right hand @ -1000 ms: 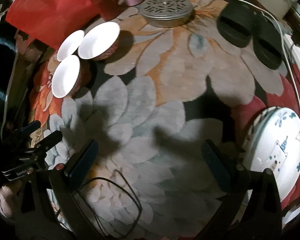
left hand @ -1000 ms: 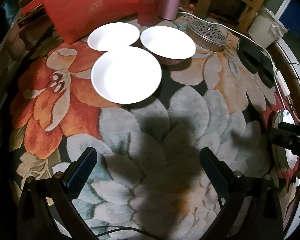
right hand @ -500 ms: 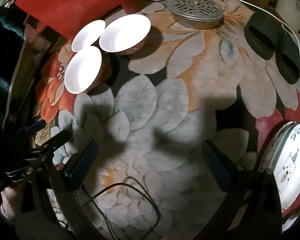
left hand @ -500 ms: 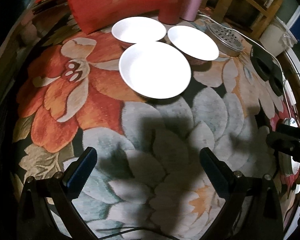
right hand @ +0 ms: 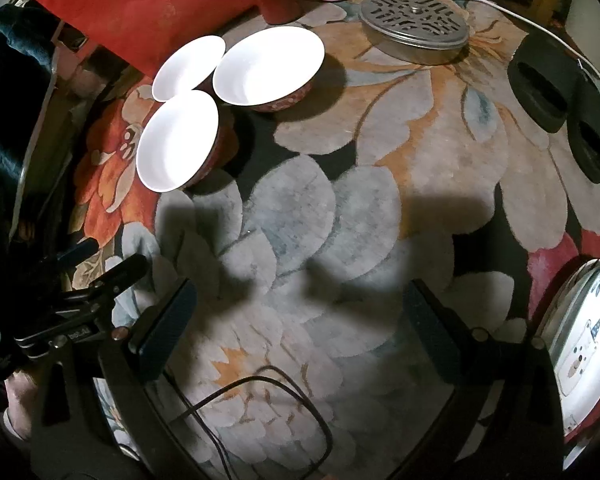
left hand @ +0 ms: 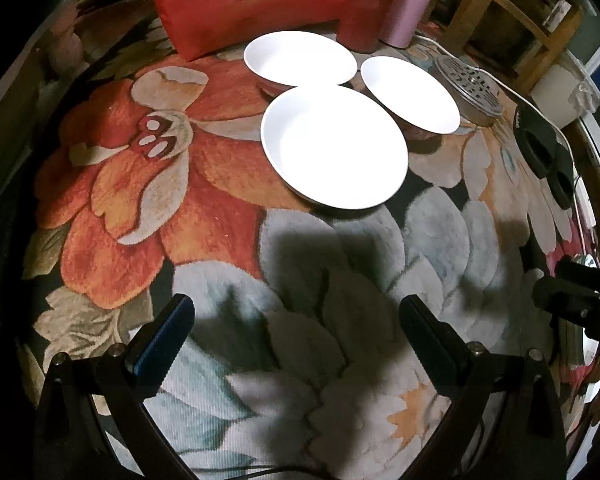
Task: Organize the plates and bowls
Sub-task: 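Move both grippers toward the plain white plate beside the white bowls, then grasp the plain white plate rim with the right gripper while the left gripper grasps it, then carry the white plate with both grippers over the bear plate stack, then lower the white plate onto the bear plate stack and open both grippers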
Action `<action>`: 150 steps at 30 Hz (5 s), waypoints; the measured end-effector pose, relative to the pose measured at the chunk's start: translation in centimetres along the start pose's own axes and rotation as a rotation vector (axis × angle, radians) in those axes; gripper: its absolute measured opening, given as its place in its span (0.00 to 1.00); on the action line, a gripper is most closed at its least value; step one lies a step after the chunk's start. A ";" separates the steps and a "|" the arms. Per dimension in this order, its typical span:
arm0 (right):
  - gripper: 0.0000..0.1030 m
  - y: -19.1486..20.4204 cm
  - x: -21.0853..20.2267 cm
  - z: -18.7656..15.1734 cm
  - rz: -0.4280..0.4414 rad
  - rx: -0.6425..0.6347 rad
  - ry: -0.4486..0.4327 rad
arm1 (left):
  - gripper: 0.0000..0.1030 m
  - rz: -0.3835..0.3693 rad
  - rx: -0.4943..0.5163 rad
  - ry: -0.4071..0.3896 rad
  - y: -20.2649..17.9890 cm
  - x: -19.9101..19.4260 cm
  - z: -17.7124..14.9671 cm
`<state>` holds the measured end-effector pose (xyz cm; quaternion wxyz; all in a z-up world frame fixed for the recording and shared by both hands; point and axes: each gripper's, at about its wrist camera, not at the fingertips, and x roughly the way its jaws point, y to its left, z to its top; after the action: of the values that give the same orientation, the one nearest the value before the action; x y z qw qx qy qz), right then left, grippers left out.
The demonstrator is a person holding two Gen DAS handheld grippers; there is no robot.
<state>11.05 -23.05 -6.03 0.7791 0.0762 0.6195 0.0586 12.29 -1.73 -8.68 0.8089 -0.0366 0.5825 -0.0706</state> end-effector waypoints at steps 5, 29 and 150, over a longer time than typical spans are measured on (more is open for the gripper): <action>1.00 0.5 0.8 0.4 0.017 -0.001 0.009 | 0.99 -0.010 -0.028 -0.004 1.0 0.5 0.6; 0.62 3.1 8.6 8.3 0.272 0.226 0.058 | 0.71 -0.116 -0.130 -0.026 5.4 3.8 8.2; 0.32 -28.6 -8.4 -13.3 -0.087 0.535 0.062 | 0.64 -0.383 0.557 0.177 -39.7 0.1 -6.4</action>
<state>-3.85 -52.06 -6.39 0.7136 0.2509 0.6392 -0.1386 3.41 -40.82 -5.18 0.7062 0.0833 0.5915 -0.3801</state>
